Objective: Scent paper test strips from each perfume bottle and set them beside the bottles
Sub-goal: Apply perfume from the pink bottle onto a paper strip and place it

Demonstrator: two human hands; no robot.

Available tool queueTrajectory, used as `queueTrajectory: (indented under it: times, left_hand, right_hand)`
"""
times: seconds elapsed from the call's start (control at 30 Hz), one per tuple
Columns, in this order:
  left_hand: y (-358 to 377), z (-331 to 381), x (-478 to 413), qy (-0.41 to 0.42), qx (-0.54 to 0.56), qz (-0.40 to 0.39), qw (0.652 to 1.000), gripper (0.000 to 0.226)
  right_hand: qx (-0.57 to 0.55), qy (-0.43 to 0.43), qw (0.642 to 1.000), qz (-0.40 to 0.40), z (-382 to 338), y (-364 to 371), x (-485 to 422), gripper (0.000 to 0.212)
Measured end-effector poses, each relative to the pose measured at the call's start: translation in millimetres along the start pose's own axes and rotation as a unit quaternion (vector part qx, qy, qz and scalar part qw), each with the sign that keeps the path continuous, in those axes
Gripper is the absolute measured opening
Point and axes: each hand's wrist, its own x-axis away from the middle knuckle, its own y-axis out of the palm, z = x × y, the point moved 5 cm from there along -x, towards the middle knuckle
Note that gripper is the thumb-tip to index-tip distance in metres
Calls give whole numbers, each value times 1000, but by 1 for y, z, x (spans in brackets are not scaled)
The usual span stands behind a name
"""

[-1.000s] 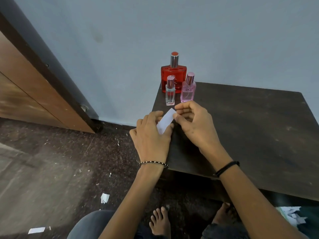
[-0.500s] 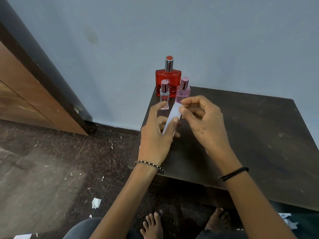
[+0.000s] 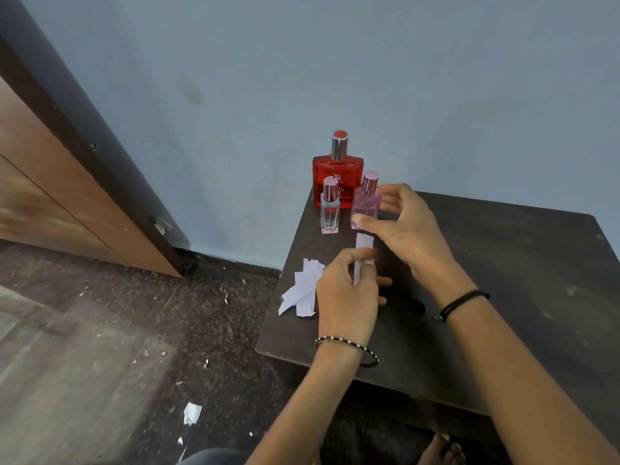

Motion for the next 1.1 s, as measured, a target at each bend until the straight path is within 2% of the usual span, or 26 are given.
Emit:
queueTrajectory:
  times: [0.13,0.4,0.5,0.63,0.73,0.8,0.97,1.1]
  left_hand:
    - [2,-2,-3,-28,21,15,999,19]
    - [17,0,2,-48,40,40,997,20]
    - [19,1,3,-49,30,58,997,18]
    - [21,9,2,6,-31,78,996,20]
    - [32,15,2,32,-31,51,998,22]
    - [41,20,3,30,1,17,999,22]
    - [61,27,-3,-60,67,-61,994,44]
    - [73,34,-2,-32,112,-111,987,48]
  right_hand:
    - [-19,-2,1000,1,5,4,-4,50]
    - [28,-46,998,23,2,-16,11,33]
    - [-30,-28,999,27,8,-38,27,33]
    - [-192,50,979,37,21,-65,60,30]
    - [-365,85,927,4,24,-72,78,30]
    - [-401,89,911,-26,25,-74,85,37]
    - [-337,49,937,-76,34,-74,93,37]
    - [-302,47,948,-91,42,-74,99,34]
